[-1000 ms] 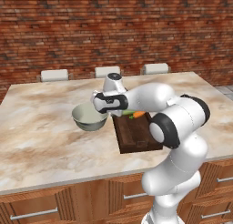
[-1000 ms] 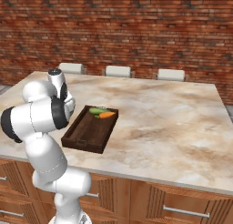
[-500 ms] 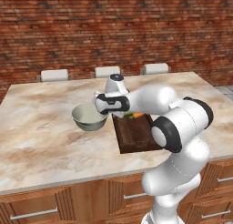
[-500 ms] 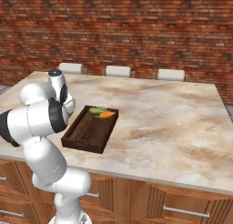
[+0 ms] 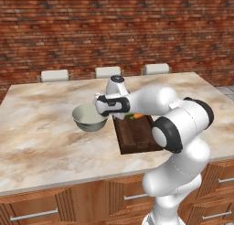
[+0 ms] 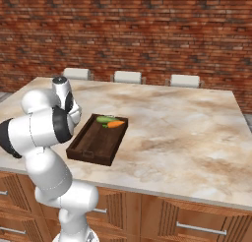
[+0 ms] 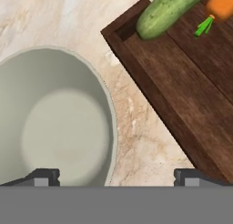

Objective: Place the two vegetables and bowl onto the tray for setting up a vegetable dip station.

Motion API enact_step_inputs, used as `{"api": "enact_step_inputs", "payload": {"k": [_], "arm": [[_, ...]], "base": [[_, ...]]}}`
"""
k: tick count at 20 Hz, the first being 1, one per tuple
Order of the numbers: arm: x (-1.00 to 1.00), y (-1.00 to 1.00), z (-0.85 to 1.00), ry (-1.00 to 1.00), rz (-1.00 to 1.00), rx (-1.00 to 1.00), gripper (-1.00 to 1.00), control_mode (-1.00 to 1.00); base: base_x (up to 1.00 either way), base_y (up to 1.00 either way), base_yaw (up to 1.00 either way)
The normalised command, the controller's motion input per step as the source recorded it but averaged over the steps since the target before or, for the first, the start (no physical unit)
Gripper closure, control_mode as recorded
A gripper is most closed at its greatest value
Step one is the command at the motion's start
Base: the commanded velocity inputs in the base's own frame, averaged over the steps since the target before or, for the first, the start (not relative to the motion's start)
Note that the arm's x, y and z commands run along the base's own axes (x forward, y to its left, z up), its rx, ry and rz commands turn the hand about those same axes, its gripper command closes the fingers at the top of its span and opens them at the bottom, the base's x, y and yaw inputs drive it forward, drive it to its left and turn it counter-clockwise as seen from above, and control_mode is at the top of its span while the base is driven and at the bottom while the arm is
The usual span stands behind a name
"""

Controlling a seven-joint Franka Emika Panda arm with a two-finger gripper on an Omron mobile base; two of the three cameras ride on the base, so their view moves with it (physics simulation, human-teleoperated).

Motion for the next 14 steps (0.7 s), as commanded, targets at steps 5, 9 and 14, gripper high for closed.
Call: {"api": "enact_step_inputs", "payload": {"k": [5, 9, 14], "arm": [[0.00, 0.00, -0.15, 0.00, 0.00, 0.00, -1.00, -1.00], [0.00, 0.00, -0.18, 0.00, 0.00, 0.00, -1.00, -1.00], [0.01, 0.00, -0.13, 0.00, 0.00, 0.00, -1.00, -1.00]], "base": [[0.00, 0.00, 0.00], [0.00, 0.00, 0.00], [0.00, 0.00, 0.00]]}}
